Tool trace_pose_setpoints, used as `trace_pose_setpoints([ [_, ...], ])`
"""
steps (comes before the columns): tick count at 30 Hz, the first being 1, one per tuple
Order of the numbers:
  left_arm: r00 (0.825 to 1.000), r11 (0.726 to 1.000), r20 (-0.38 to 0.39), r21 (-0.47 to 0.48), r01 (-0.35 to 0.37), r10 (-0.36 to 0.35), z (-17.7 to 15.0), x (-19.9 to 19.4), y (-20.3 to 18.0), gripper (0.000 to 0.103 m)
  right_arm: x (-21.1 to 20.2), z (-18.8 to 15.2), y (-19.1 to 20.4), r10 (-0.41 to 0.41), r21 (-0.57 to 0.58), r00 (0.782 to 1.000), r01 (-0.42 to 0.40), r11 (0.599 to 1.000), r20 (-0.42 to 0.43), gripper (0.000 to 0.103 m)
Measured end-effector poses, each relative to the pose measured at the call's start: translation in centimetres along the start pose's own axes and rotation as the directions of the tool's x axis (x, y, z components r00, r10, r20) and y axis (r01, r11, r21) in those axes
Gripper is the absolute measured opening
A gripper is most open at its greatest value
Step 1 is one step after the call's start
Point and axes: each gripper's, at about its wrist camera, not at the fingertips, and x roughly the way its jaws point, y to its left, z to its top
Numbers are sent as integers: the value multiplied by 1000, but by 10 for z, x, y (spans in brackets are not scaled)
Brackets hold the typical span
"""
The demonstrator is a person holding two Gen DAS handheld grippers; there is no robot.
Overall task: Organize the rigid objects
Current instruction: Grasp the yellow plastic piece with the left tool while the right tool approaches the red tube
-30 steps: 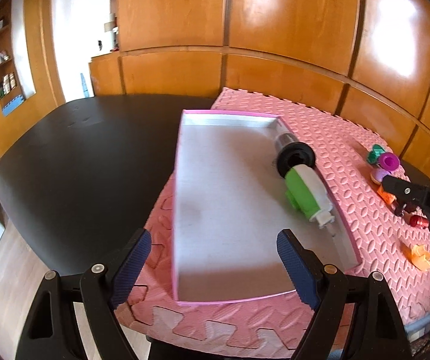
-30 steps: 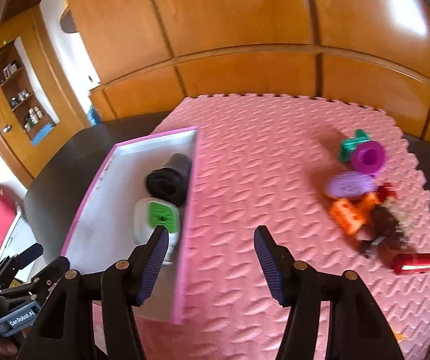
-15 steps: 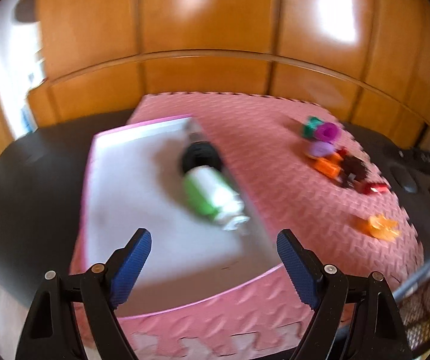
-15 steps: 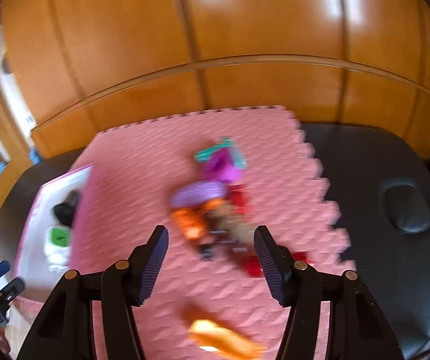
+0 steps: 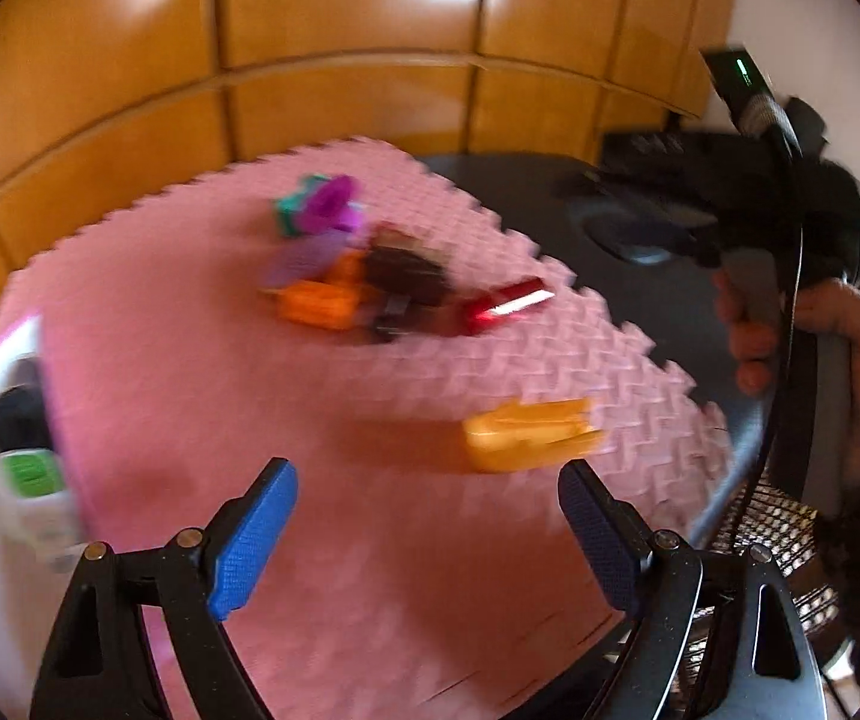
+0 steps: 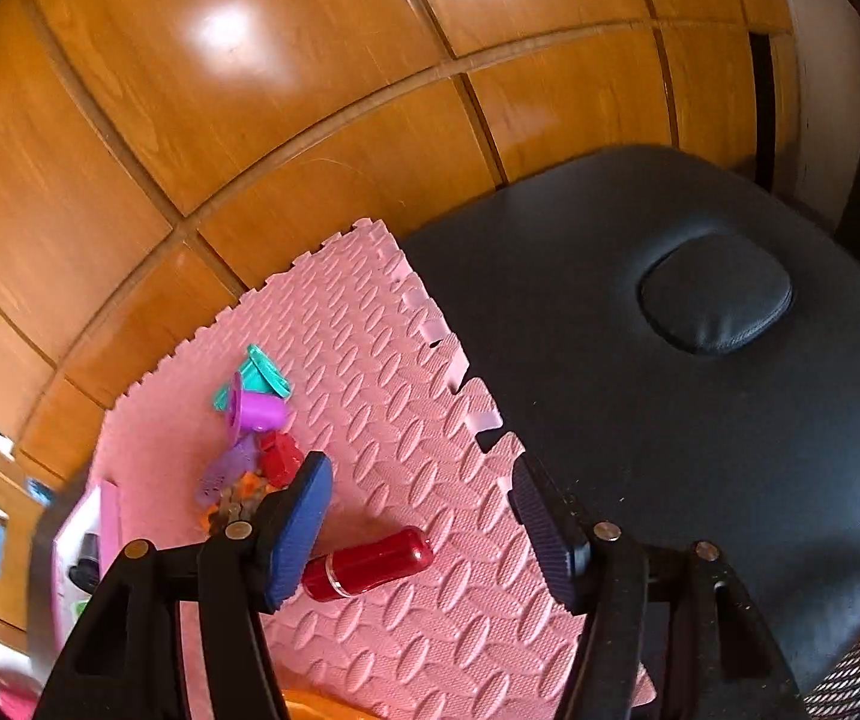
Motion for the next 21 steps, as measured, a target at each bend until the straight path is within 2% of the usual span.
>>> trace_pose_setpoints([
  [3,999,999,-22,21,26,-26,5,18,-21,94,0,0,0,11,9,1000,-11,1000,6,66],
  [6,999,999,-40,32,23,-21,10,36,-35,95,-2,2,-2,28,23,1000,-28,999,11,71],
  [11,998,1000,-61,25,3,-2,13,61,-40,97,-2,4,-5,33,42,999,-34,999,12,71],
  [13,998,1000,-69,19,-3,5,11,68,-37,82,-1,3,-5,33,41,999,-33,999,9,72],
  [14,999,999,-41,31,-25,26,10,66,-36,70,0,3,-5,35,41,999,-35,999,3,72],
  [17,999,1000,-32,16,7,-6,8,62,-28,70,5,1,-1,36,23,999,-36,999,-25,74],
  [21,1000,1000,-21,-15,-17,16,-1,56,-11,69,17,-4,8,32,-32,996,-35,999,-79,75],
])
